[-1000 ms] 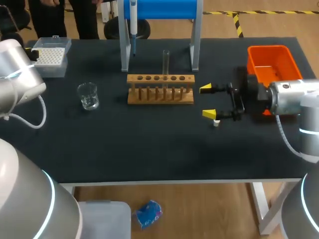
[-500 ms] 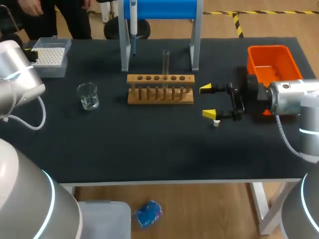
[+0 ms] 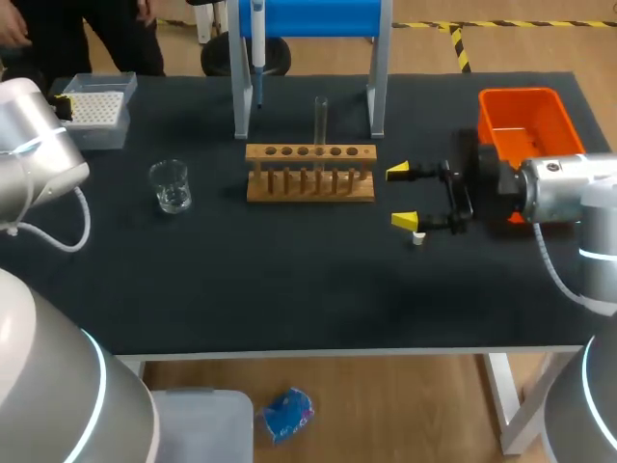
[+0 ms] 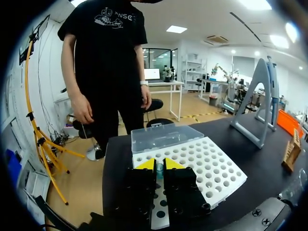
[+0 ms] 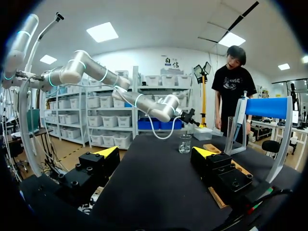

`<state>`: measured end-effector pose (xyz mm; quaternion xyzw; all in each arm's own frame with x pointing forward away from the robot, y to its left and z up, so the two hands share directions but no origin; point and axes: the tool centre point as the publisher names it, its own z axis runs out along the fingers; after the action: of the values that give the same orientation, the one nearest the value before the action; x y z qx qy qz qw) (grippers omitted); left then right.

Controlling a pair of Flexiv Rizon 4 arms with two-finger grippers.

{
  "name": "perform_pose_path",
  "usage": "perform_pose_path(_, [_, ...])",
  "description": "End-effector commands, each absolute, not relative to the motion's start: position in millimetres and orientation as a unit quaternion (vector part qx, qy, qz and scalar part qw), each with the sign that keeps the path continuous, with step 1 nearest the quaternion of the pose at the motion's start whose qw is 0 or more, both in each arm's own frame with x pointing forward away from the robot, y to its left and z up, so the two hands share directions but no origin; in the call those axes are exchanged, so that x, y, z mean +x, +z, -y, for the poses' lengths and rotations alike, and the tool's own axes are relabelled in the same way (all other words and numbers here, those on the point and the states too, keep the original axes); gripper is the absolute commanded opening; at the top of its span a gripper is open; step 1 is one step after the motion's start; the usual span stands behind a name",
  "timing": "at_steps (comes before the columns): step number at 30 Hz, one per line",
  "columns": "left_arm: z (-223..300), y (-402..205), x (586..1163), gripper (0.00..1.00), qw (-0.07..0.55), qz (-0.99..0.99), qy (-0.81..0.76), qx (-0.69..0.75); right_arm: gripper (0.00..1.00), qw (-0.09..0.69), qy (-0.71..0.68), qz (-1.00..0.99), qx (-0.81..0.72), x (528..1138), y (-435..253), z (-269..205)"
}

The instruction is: Invert the test tube, pick up the pipette, mount the tip to pipette, aspirate from beaker and dispense into the tube, eject the tip, return the pipette, and cap with the stopper.

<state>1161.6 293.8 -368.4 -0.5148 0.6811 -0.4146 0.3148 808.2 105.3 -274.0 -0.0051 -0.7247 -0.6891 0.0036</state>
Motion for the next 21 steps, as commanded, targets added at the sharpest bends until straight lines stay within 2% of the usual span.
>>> perform_pose_path(1, [-294.1, -371.1, 1161.9, 0.00, 0.320, -0.678, -0.414, -0.516, 1.00, 0.002, -0.689, 0.725, -0.006, 807.2, -274.2, -105.6])
perform_pose_path(21, [-293.9, -355.6, 1155.5, 0.00, 0.327, -0.687, -0.408, -0.505, 1.00, 0.002, -0.689, 0.725, -0.006, 807.2, -274.2, -105.6])
